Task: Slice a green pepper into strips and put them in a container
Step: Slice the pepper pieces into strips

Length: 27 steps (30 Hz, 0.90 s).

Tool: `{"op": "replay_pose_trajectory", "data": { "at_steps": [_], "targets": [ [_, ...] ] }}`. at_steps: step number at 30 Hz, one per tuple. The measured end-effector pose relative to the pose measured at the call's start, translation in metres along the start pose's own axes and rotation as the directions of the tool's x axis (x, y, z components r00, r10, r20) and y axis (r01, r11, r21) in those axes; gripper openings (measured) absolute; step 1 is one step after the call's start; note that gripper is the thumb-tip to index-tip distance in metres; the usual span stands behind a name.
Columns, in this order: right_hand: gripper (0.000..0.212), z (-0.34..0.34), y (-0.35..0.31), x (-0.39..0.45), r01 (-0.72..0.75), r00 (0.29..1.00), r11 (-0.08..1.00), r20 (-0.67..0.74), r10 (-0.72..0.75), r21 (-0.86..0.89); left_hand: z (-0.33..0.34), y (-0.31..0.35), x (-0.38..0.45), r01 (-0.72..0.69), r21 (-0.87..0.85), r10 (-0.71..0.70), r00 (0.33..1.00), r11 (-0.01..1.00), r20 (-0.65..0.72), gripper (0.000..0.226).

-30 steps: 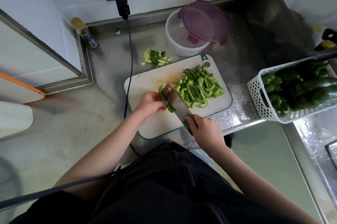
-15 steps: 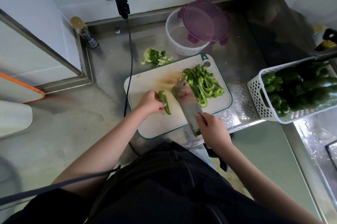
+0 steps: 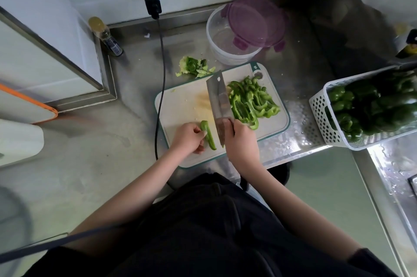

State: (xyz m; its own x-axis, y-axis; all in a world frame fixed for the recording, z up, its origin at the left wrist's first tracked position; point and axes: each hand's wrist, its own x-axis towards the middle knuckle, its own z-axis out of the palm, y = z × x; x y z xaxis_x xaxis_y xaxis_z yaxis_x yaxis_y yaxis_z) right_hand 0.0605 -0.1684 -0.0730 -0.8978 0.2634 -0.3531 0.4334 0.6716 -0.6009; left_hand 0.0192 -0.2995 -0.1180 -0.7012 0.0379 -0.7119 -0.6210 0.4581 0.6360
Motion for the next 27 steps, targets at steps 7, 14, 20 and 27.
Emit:
{"op": "replay_pose_trajectory", "data": {
  "at_steps": [7,14,20,27],
  "targets": [
    [0.038,0.014,-0.007,0.012,0.029,0.999,0.998,-0.018,-0.028,0.064,-0.006,0.001,-0.007,-0.080,0.112,0.082,0.997,0.990,-0.006,0.018],
    [0.042,0.012,-0.002,0.019,0.095,0.995,0.992,-0.015,-0.094,0.081,-0.022,-0.006,-0.001,-0.420,0.317,0.467,0.880,0.850,-0.086,0.028],
    [0.041,0.025,-0.006,0.023,0.135,0.991,0.988,-0.009,-0.134,0.070,-0.021,-0.005,0.003,-0.360,0.199,0.383,0.919,0.911,-0.095,0.019],
    [0.031,0.030,-0.007,0.035,0.209,0.978,0.978,0.018,-0.209,0.030,-0.029,-0.011,0.002,-0.321,0.155,0.356,0.865,0.934,-0.353,0.016]
  ]
}}
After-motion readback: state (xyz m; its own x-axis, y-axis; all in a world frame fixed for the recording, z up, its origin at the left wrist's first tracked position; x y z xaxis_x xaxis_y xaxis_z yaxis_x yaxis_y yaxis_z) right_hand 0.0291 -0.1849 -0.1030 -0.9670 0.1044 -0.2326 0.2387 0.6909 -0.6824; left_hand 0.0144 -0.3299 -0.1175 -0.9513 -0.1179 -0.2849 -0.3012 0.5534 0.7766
